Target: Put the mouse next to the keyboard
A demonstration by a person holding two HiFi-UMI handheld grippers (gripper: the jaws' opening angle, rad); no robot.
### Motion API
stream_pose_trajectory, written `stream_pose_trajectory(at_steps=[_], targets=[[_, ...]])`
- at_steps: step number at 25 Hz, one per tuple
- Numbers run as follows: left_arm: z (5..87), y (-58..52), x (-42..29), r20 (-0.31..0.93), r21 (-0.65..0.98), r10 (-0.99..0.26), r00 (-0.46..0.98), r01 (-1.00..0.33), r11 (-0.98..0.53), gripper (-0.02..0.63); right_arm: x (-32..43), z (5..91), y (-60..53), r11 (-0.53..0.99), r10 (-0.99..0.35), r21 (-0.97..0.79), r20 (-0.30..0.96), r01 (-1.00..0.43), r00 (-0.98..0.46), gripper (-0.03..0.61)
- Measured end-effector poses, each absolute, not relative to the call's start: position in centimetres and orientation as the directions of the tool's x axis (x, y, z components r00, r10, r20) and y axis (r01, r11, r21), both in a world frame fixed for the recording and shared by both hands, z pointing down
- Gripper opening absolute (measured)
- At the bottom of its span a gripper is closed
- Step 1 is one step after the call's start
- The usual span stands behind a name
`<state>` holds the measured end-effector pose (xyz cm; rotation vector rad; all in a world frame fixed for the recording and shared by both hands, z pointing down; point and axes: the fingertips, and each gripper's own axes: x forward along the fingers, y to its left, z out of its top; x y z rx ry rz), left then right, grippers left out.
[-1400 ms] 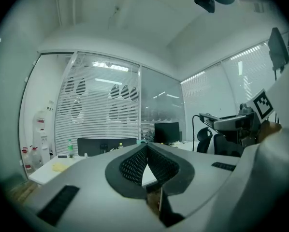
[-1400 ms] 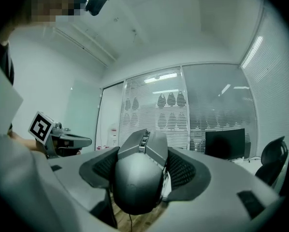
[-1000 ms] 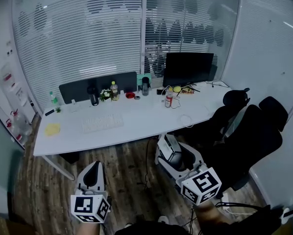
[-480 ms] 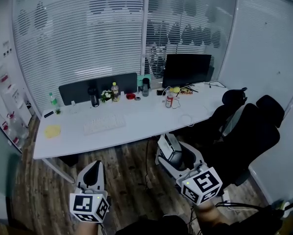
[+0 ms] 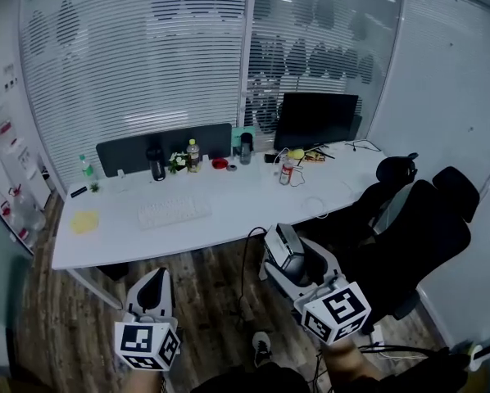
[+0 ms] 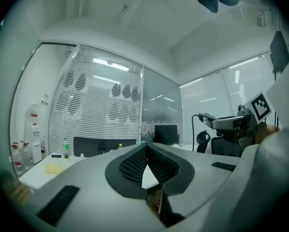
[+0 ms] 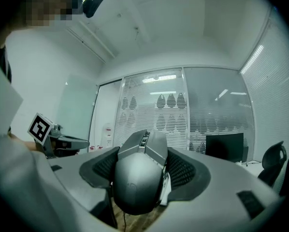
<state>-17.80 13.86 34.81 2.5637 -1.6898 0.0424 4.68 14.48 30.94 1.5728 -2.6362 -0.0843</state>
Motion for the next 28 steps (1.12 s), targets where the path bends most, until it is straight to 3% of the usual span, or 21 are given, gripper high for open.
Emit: stream_pose_trajectory(at_steps=[19,28], targets=[[34.4,0.4,-12.0,0.072,0.085,-0.967,0.245,-0.967,-0.239,0.029,9.2,30.5,-1.4,0.637,-0.767,0.127,0.005,-0.760,-0.642,0.301],[33.7,-3.7,-9.9,0.074,-0.010,-0.983,0.168,-0.986,-0.169,0.029,11.5,30.6,-6.0,0.685,-0.724,0.094,-0.013,-0.722,-0.689,0.301]])
